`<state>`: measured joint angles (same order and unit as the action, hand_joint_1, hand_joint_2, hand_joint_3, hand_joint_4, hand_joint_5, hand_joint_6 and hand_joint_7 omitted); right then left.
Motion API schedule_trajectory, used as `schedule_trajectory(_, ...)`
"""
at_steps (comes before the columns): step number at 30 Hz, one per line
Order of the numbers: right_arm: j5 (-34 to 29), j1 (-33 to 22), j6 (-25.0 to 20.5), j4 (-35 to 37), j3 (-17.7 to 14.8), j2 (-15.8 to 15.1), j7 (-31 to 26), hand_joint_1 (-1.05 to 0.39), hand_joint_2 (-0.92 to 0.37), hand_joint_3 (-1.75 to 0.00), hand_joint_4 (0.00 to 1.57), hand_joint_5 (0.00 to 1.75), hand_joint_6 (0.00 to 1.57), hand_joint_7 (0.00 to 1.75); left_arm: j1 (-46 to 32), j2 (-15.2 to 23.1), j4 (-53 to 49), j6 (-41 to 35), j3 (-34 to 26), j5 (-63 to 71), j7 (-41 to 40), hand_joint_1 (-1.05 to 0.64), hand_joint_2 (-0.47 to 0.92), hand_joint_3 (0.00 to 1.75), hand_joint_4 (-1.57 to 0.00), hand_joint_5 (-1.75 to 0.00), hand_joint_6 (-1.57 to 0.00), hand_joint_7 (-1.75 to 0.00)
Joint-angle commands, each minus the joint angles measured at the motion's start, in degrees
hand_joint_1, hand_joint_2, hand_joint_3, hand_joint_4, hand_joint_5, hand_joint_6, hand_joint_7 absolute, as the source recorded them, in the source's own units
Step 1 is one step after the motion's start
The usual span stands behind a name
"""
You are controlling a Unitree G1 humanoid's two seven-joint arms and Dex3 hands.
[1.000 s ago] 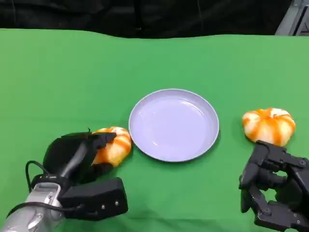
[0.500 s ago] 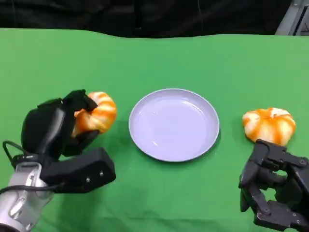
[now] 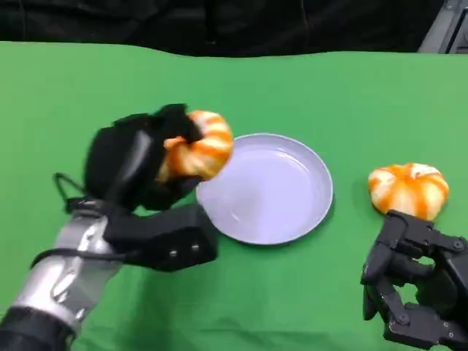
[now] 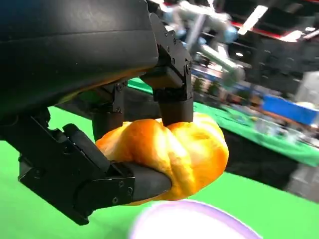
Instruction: Grasp the bread from the table and place it into the plate.
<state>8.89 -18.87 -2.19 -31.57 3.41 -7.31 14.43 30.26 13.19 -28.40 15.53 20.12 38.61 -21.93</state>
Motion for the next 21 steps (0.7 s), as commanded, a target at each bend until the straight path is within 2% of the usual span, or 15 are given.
schedule_trajectory(1,-0.54,-0.32,-0.07,-0.72,0.58,0.0,-0.72,-0.01,-0.64,-1.12,0.8,1.75,0.68,1.56,3.89,-0.71,-3.07,1.53,1.67,-0.03,2.99,-0.07,0.58,0.92,-0.81,-1.75,-0.86,-1.31)
schedule_trajectory(4,-0.71,-0.37,-0.07,-0.81,0.76,-0.02,-0.86,-0.01,-0.64,-1.13,0.81,1.75,0.68,1.56,4.74,-0.92,-4.18,2.11,2.06,0.1,3.42,-0.07,0.58,0.9,-0.81,-1.75,-0.87,-1.28)
schedule_trajectory(5,-0.8,-0.41,-0.07,-0.86,0.87,-0.03,-0.94,-0.02,-0.63,-1.13,0.8,1.75,0.68,1.56,5.24,-1.05,-4.72,2.34,2.39,0.2,3.71,-0.06,0.62,0.8,-0.8,-1.75,-0.86,-1.29)
schedule_trajectory(7,-0.9,-0.44,-0.07,-0.93,1.01,-0.07,-1.05,-0.02,-0.63,-1.13,0.8,1.75,0.68,1.55,5.83,-1.16,-5.43,2.66,2.77,0.26,3.94,-0.05,0.65,0.74,-0.8,-1.75,-0.85,-1.3)
schedule_trajectory(13,-0.88,-0.45,-0.07,-0.94,1.08,-0.16,-1.17,-0.02,-0.63,-1.13,0.8,1.75,0.68,1.55,6.04,-1.15,-5.87,2.95,2.82,0.2,3.82,-0.05,0.67,0.7,-0.79,-1.75,-0.85,-1.3)
schedule_trajectory(14,-1.26,-0.89,-0.38,-1.85,1.78,0.17,-1.58,-0.02,-0.63,-1.13,0.8,1.75,0.68,1.55,8.89,-3.16,-9.76,3.05,4.84,1.4,4.49,-0.05,0.67,0.7,-0.79,-1.75,-0.85,-1.3)
schedule_trajectory(15,-1.96,-1.43,-0.29,-2.82,2.75,0.57,-2.12,-0.03,-0.63,-1.13,0.79,1.75,0.68,1.55,11.72,-5.71,-14.1,2.54,6.96,2.74,4.82,-0.09,0.7,0.66,-0.8,-1.75,-0.8,-1.39)
schedule_trajectory(16,-2.49,-1.81,-0.23,-3.53,3.47,0.84,-2.56,-0.04,-0.63,-1.13,0.79,1.75,0.68,1.55,13.88,-7.55,-17.53,2.29,8.49,3.63,4.84,-0.15,0.81,0.45,-0.8,-1.75,-0.67,-1.6)
schedule_trajectory(17,-2.84,-2.05,-0.19,-3.96,3.93,0.98,-2.88,-0.05,-0.63,-1.13,0.79,1.75,0.68,1.56,15.31,-8.68,-19.96,2.27,9.4,4.13,4.6,-0.16,0.86,0.36,-0.8,-1.75,-0.63,-1.67)
schedule_trajectory(18,-3.01,-2.13,-0.16,-4.11,4.14,0.99,-3.08,-0.05,-0.63,-1.13,0.79,1.75,0.68,1.56,15.98,-9.1,-21.34,2.44,9.7,4.2,4.11,-0.18,0.89,0.29,-0.8,-1.75,-0.6,-1.72)
schedule_trajectory(21,-3.2,-2.22,-0.28,-4.28,4.31,1.0,-3.3,-0.05,-0.63,-1.13,0.78,1.75,0.67,1.56,17.1,-9.51,-23.72,3.27,9.94,4.2,3.06,-0.18,0.92,0.25,-0.8,-1.75,-0.58,-1.74)
